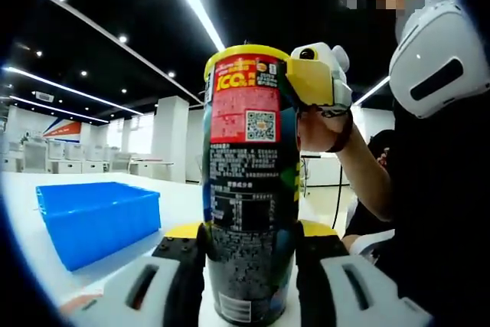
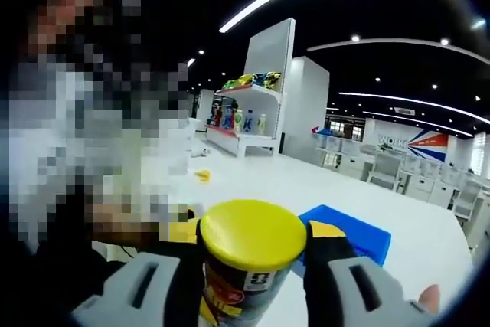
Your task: Open the lid of the chip container on the table, take out the chips, place them into the box in front of the container, and close the lid
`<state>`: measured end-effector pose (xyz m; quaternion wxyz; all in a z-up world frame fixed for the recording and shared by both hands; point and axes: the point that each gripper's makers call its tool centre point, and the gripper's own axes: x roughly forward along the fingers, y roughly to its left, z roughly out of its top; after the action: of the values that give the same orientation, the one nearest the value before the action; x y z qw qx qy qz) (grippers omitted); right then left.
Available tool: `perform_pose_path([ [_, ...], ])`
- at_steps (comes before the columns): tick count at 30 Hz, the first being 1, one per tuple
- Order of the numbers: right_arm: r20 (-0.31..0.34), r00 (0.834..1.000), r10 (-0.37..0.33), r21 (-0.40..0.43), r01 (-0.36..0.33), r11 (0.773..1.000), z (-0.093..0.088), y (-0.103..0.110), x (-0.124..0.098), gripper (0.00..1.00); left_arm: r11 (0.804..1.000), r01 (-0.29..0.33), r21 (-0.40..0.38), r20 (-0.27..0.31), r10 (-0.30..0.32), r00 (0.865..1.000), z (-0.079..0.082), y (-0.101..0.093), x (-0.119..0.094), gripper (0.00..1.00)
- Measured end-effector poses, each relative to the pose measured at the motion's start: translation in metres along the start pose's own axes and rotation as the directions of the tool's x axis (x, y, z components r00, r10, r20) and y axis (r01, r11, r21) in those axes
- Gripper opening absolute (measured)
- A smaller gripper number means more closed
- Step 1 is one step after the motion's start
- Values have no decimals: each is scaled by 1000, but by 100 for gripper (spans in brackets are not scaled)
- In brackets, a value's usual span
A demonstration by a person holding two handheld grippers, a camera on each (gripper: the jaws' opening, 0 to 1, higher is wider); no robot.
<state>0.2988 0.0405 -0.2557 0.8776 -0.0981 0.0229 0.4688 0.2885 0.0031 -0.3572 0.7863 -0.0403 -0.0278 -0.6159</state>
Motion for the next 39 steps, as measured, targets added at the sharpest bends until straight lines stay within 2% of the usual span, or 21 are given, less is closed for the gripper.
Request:
perform_pose_path([
  [7,-1,1000,-18,8,18,1000,0,1,0,45,1000,3,1,-1,-3,1000,0,0,-1,47],
  [13,61,998,-11,-24,12,1000,2,1,0,46,1000,1,1,2,-1,1000,0,0,-2,47],
  [15,94,996,-10,-79,18,997,7,1,-1,48,1000,1,0,1,-1,1000,0,0,-1,47],
  [17,95,995,-13,-83,21,996,8,2,-1,48,1000,3,5,0,-3,1000,0,0,-1,47],
  [39,147,988,-45,72,35,997,11,-1,-2,44,1000,3,-2,-1,-3,1000,0,0,-3,47],
])
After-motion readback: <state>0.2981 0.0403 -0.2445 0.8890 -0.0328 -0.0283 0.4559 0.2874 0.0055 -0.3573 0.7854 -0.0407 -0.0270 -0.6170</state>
